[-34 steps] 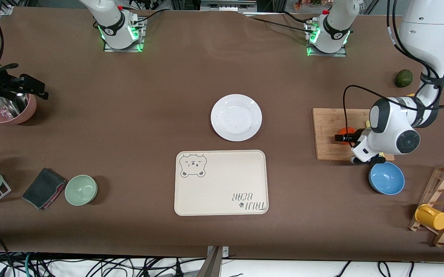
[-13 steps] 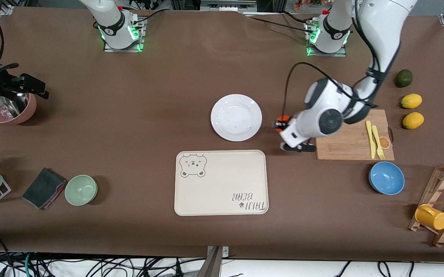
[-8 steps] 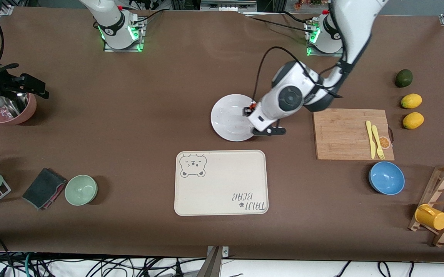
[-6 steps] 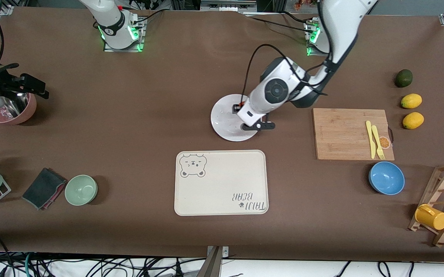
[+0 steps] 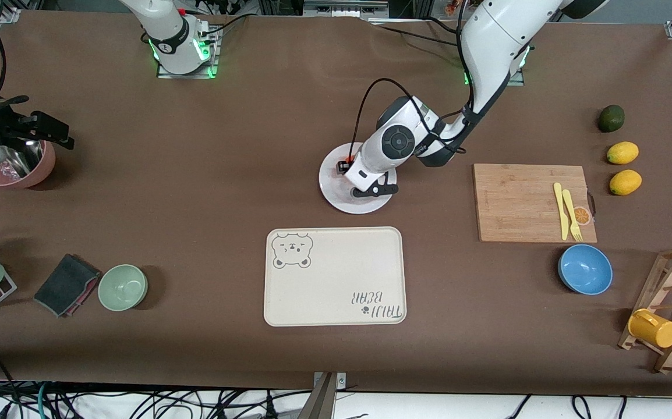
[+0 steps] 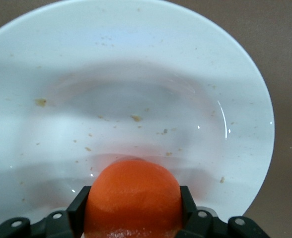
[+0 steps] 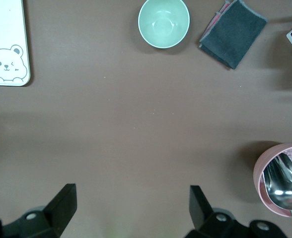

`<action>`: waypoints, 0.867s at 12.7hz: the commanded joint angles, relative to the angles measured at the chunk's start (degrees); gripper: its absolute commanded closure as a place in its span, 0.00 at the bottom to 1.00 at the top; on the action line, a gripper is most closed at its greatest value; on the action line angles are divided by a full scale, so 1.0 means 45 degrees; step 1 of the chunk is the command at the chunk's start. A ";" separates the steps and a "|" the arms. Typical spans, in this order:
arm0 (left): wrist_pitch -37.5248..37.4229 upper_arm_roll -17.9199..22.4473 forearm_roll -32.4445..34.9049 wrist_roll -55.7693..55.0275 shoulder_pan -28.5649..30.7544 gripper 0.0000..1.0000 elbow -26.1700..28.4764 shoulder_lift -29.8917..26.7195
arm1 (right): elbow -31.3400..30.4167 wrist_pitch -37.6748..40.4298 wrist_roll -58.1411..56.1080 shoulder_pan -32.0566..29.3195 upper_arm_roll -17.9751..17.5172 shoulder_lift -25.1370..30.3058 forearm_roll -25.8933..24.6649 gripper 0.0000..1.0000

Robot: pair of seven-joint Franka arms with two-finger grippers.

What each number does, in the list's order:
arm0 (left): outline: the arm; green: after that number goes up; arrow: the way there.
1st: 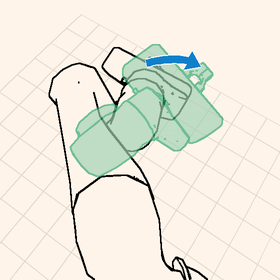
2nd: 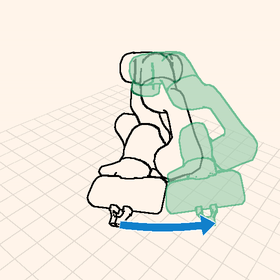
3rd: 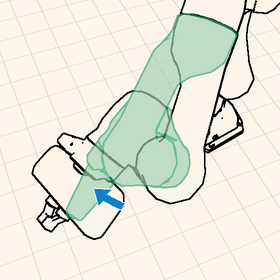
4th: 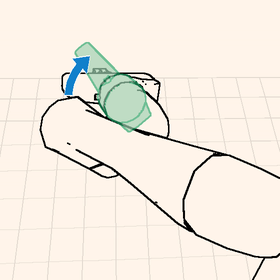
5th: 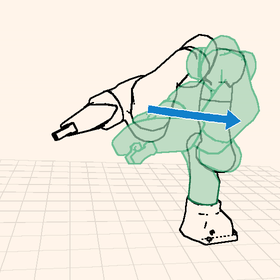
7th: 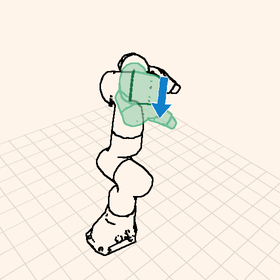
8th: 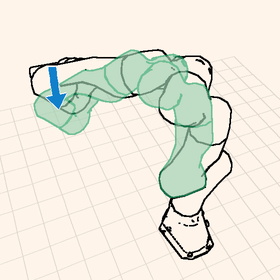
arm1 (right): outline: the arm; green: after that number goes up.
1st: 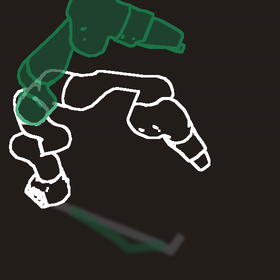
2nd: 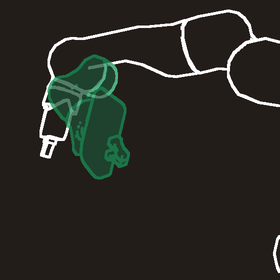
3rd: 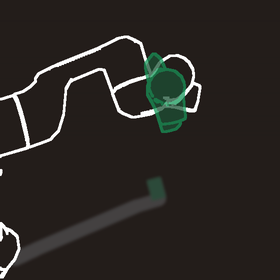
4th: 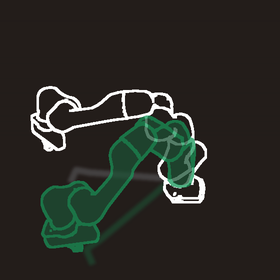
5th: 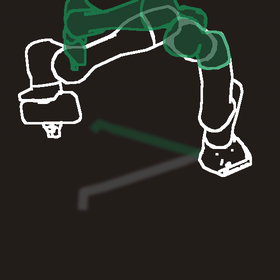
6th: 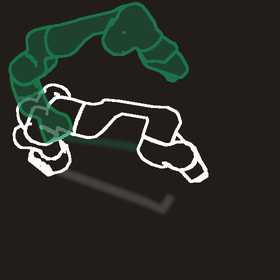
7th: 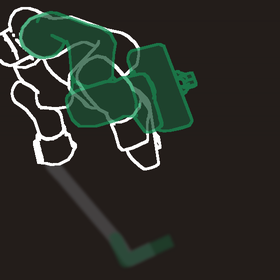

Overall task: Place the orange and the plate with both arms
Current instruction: 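Carry the orange with the left gripper over the white plate, then lower the orange onto the plate and open the left gripper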

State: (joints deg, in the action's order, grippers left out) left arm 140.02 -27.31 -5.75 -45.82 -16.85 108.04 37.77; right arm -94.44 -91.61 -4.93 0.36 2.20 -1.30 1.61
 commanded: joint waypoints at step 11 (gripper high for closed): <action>-0.7063 0.0404 0.0648 0.0645 0.2548 0.00 -0.4179 -0.0307 | 0.0009 0.1484 0.0080 0.0192 -0.0080 -0.0838 0.0070 0.00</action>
State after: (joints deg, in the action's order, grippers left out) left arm 115.20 -25.27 -5.02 -45.96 -8.21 93.61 36.51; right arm -94.59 -88.37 -4.91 0.92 1.96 -2.64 1.63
